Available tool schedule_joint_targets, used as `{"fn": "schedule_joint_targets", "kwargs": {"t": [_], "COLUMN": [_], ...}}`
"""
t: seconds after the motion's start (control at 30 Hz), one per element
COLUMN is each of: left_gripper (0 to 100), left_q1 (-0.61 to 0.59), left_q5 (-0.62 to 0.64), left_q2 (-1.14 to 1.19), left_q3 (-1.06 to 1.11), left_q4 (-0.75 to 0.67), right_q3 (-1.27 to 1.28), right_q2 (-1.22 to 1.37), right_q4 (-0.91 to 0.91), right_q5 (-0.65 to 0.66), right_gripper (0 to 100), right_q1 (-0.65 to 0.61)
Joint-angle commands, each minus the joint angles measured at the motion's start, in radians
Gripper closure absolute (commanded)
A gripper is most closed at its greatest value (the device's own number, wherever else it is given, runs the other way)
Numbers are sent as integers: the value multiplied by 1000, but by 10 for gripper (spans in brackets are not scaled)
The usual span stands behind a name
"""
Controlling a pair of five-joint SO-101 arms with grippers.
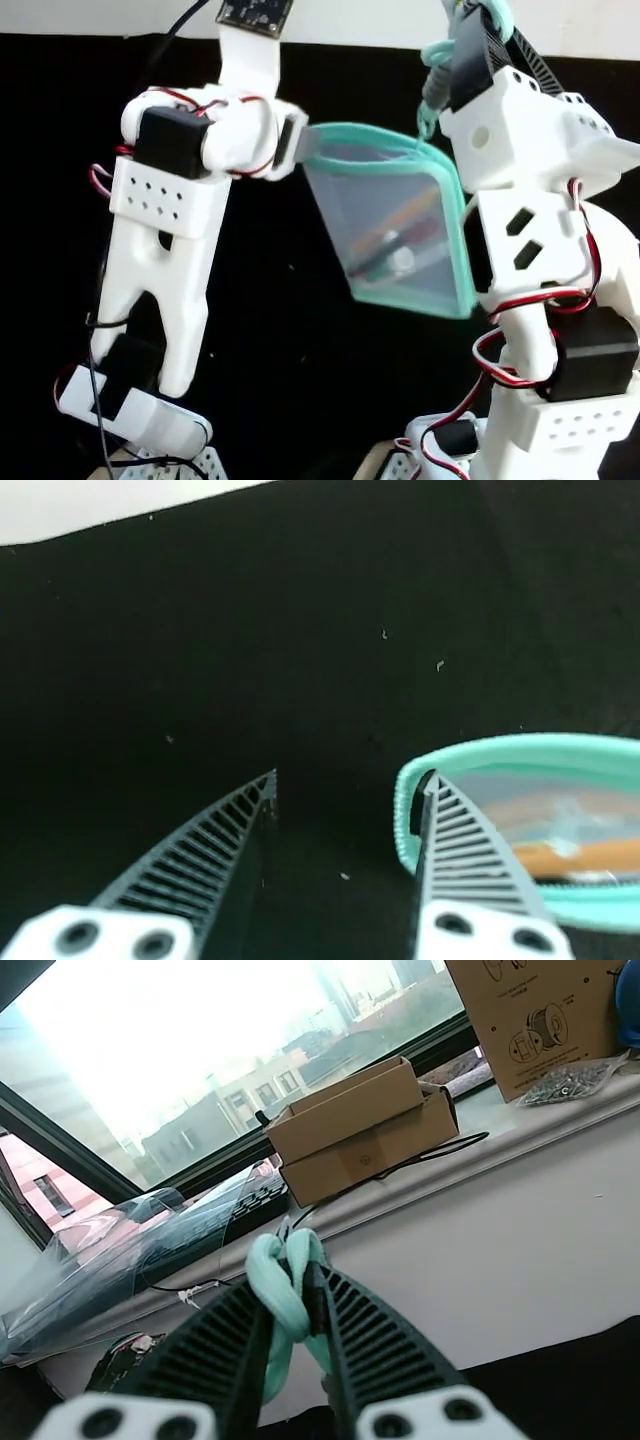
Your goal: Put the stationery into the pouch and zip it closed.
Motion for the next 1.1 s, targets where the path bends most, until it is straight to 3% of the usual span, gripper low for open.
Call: {"fn": "schedule_joint_targets", "kwargs": {"t": [0.0, 0.43, 0.63, 0.87, 1.07], "left_gripper": [758, 761, 780, 963, 855], "left_q1": [16, 15, -8, -4, 157], "left_q5": [0, 2, -2, -2, -2], "left_q2": [-19, -18, -31, -110, -214], "left_q3": [-70, -328, -266, -183, 36], "left_q4": [17, 72, 120, 120, 115], "right_q3": [-47, -47, -47, -21, 16], "right_q2": [-2, 25, 28, 27, 27], "right_q4": [-31, 22, 22, 22, 18], "right_q5": [-11, -11, -9, -12, -15], "right_gripper": [993, 993, 993, 993, 993], "right_q1": [10, 10, 12, 15, 10]}}
